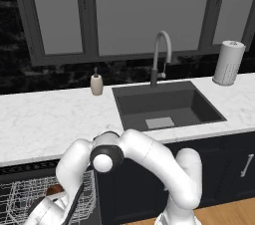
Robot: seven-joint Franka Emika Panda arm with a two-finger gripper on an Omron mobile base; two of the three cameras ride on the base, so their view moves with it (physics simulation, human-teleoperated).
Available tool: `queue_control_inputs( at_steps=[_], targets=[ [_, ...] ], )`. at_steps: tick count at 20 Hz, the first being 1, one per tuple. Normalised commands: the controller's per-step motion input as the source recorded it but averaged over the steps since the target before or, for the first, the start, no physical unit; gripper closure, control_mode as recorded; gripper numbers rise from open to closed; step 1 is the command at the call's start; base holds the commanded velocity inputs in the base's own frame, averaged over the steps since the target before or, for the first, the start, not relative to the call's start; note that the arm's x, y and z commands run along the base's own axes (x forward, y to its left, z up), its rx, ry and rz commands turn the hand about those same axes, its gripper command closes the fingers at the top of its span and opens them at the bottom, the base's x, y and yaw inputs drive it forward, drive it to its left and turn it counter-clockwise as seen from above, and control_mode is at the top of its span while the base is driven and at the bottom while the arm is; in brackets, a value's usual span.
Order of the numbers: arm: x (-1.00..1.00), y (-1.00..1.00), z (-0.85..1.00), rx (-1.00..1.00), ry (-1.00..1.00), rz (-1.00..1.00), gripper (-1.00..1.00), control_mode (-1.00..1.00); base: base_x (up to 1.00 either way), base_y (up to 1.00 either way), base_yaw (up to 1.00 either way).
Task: Pick up the cup and bowl from the counter, place them in the dishwasher, and close the dishwasher door.
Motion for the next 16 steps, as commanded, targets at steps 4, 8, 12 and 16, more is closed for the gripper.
queue_control_inputs(
  at_steps=[4, 8, 12, 16],
  targets=[
    [0.41, 0.0, -0.64, 0.0, -0.13, 0.03, 1.0, -1.0, 0.0, 0.0, 0.0],
    [0.33, 0.0, -0.64, 0.0, -0.09, 0.0, 1.0, -1.0, 0.0, 0.0, 0.0],
    [0.2, 0.04, -0.65, 0.0, -0.02, 0.0, 1.0, -1.0, 0.0, 0.0, 0.0],
    [0.02, 0.23, -0.54, 0.0, 0.0, 0.0, -1.0, -1.0, 0.0, 0.0, 0.0]
  ],
)
